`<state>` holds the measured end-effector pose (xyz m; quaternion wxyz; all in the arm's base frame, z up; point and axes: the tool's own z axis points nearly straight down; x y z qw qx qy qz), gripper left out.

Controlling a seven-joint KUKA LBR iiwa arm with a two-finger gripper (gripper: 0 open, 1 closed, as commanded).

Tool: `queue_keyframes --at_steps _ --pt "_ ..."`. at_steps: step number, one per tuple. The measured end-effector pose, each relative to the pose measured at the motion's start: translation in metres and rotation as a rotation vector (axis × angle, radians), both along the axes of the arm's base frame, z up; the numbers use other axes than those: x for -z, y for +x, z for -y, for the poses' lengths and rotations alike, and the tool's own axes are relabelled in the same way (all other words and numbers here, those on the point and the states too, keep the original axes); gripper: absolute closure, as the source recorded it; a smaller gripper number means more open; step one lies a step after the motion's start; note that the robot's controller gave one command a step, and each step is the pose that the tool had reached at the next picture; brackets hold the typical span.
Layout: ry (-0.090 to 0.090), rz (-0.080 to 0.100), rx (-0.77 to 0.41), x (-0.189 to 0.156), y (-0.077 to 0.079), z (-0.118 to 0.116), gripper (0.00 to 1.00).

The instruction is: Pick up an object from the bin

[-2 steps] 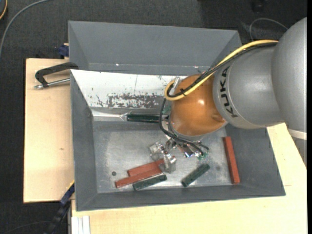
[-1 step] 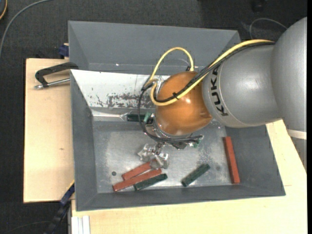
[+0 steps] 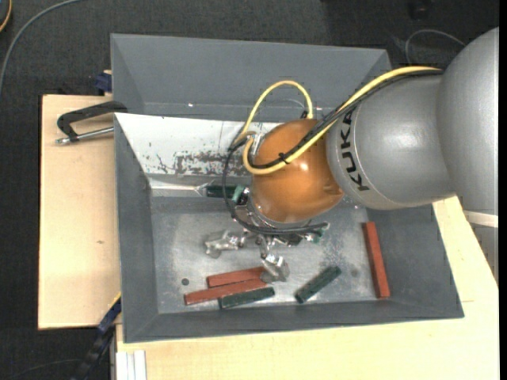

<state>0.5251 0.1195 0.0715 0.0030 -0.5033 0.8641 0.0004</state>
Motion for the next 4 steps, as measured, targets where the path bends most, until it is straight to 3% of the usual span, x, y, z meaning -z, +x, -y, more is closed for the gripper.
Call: queue_keyframes --at_steps 1,2,3,4 --pt "-0.002 -0.004 0.034 0.000 -0.024 0.002 0.00" --pt "0.004 0.003 -0.072 -0.024 -0.020 -0.068 0.00" --pt "-0.001 -0.005 0.025 -0.023 -0.032 -0.060 0.00" --pt "-0.002 -0.007 0.198 0.001 -0.028 -0.046 0.00"
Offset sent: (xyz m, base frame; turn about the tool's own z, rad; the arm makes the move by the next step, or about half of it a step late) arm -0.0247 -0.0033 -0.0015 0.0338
